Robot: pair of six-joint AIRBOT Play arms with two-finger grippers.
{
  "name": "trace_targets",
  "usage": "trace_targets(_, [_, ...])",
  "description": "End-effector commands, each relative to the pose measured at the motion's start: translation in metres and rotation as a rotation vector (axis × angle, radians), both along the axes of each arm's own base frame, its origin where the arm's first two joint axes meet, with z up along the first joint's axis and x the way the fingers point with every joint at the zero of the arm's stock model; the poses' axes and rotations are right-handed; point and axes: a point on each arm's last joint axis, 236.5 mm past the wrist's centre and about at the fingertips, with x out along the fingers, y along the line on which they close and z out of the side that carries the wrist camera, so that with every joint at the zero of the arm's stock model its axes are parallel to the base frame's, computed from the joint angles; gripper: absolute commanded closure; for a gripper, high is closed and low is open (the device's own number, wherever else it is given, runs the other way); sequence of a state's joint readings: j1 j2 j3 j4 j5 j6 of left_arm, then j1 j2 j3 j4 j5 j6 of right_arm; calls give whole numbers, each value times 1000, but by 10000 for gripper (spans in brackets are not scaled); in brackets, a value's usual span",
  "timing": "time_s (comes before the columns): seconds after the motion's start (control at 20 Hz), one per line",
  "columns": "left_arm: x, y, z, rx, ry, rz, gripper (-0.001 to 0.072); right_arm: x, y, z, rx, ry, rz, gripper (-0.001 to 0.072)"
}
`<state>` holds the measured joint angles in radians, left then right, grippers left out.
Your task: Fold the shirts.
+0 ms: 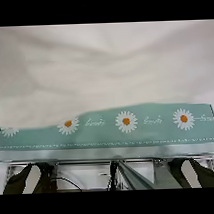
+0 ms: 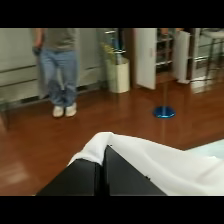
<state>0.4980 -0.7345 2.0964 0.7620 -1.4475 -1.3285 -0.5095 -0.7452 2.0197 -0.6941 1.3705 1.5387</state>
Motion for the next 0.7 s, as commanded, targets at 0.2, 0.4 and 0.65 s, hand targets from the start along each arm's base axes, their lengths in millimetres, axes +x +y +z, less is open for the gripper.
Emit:
trace_targets(0.2, [-54, 22, -81, 90, 314, 178, 669, -53, -20, -85, -120, 382, -170, 687])
trace_targets(0.4, [-36, 18, -110, 42, 433, 93, 669, -46, -22, -100, -99, 444, -134, 688])
trace_targets(0.65, [1, 24, -242, -171, 834, 1, 670, -9, -31, -204, 18, 785, -28, 687])
